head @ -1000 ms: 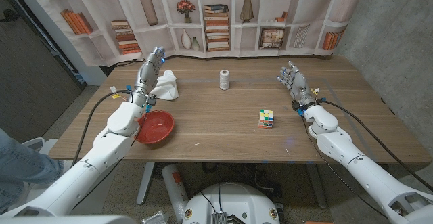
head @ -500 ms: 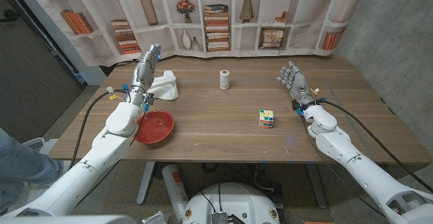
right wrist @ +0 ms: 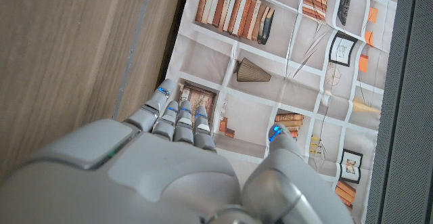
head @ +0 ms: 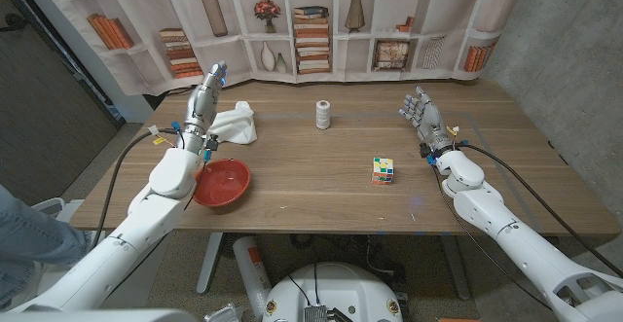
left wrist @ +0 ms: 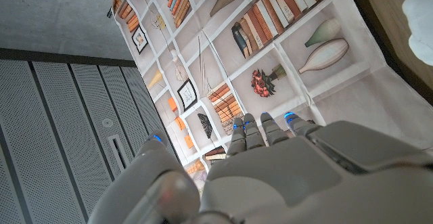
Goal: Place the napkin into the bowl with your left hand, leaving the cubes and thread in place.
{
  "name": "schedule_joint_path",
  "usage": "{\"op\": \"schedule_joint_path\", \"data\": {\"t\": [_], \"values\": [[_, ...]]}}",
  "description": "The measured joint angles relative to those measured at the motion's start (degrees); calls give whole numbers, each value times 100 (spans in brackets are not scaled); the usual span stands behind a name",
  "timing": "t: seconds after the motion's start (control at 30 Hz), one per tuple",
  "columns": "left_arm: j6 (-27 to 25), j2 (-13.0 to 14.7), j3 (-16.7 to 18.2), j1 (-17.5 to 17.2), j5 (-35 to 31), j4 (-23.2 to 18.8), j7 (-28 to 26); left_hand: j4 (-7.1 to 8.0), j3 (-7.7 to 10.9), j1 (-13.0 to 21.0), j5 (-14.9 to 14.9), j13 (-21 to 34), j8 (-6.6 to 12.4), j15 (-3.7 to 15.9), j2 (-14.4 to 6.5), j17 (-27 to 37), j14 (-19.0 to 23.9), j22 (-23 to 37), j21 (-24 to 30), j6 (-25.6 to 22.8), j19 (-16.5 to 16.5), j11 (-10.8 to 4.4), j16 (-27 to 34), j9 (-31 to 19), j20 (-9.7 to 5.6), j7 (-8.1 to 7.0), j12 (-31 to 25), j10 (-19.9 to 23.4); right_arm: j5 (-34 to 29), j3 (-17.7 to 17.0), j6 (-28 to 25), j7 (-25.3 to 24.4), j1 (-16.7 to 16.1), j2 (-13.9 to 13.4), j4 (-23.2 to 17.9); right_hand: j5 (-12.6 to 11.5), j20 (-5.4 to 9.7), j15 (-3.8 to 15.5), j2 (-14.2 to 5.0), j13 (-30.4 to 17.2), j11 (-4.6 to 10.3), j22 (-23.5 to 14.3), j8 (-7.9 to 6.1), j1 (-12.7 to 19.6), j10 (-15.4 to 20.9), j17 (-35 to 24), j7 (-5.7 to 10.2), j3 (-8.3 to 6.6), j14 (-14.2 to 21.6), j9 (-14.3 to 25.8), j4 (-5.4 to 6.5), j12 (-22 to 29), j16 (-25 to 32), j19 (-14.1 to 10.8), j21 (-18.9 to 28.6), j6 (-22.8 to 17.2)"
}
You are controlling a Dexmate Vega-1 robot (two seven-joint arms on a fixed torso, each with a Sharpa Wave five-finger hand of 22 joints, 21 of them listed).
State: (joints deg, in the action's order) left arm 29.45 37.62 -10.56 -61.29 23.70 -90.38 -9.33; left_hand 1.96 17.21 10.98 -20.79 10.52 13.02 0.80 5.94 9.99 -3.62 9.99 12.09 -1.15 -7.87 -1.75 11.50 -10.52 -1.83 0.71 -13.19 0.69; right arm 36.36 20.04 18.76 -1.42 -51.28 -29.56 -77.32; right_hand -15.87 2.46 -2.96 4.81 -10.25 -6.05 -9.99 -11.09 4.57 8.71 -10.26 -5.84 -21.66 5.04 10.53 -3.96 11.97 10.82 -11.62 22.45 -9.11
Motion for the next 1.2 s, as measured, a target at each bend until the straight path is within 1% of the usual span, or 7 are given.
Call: {"op": "schedule_joint_path", "data": {"t": [0.17,0.37,0.43,0.5,0.73,0.8,1.2], "values": [[-50,56,68,-83,-126,-81,-121,0,0,0,0,0,0,23,0,0,23,0,0,-31,30,0,0,0,-29,31,0,0,-1,3,13,12,2,5,18,0,0,0,0,0,0,0,0,0,0,0,0,24,0,0,-24,0,0,0,-1,0],[-168,139,179,-217,-325,-247,-302,0,0,60,0,0,0,42,-1,0,42,0,0,-51,30,2,0,0,-29,10,0,2,-1,4,32,16,-9,8,20,0,0,0,0,0,0,0,0,0,0,0,32,24,-1,0,-24,0,0,0,-22,-32],[-210,168,216,-259,-391,-293,-359,0,0,60,-13,0,0,42,-1,0,42,0,0,-51,30,30,0,0,-29,10,0,30,-1,3,39,15,-24,8,16,0,0,0,-1,0,0,0,0,1,0,0,32,24,0,0,-24,0,0,0,-22,-32],[-239,179,237,-279,-447,-315,-408,0,0,60,-23,0,0,42,0,0,41,0,0,-72,30,9,0,0,-29,-10,0,52,-2,3,44,14,-32,8,10,0,0,0,-23,0,0,0,0,23,0,0,32,24,0,0,-24,0,0,1,-42,-32],[-322,233,338,-351,-618,-410,-542,-17,-17,82,-33,0,0,72,-23,0,71,0,0,-92,49,0,0,0,-11,11,0,61,-14,0,62,-14,-67,6,-26,22,0,0,-23,0,20,0,0,22,20,0,32,24,-1,0,-24,0,0,1,-42,-32],[-355,240,361,-361,-683,-426,-592,-23,-23,82,-33,0,0,53,-23,0,91,0,0,-123,49,-30,0,0,-11,-20,0,91,-17,-1,65,-22,-74,5,-33,22,0,0,-23,0,20,0,0,23,20,0,32,24,-1,0,-24,0,0,1,-63,-32],[-520,307,516,-465,-978,-540,-832,-23,-23,128,-33,0,0,84,-22,0,121,0,0,-143,48,-51,0,0,-10,1,0,112,-34,-5,72,-48,-97,-1,-52,22,0,0,-22,0,20,0,0,22,19,0,32,24,-1,0,-24,0,0,1,-85,-31]]}}
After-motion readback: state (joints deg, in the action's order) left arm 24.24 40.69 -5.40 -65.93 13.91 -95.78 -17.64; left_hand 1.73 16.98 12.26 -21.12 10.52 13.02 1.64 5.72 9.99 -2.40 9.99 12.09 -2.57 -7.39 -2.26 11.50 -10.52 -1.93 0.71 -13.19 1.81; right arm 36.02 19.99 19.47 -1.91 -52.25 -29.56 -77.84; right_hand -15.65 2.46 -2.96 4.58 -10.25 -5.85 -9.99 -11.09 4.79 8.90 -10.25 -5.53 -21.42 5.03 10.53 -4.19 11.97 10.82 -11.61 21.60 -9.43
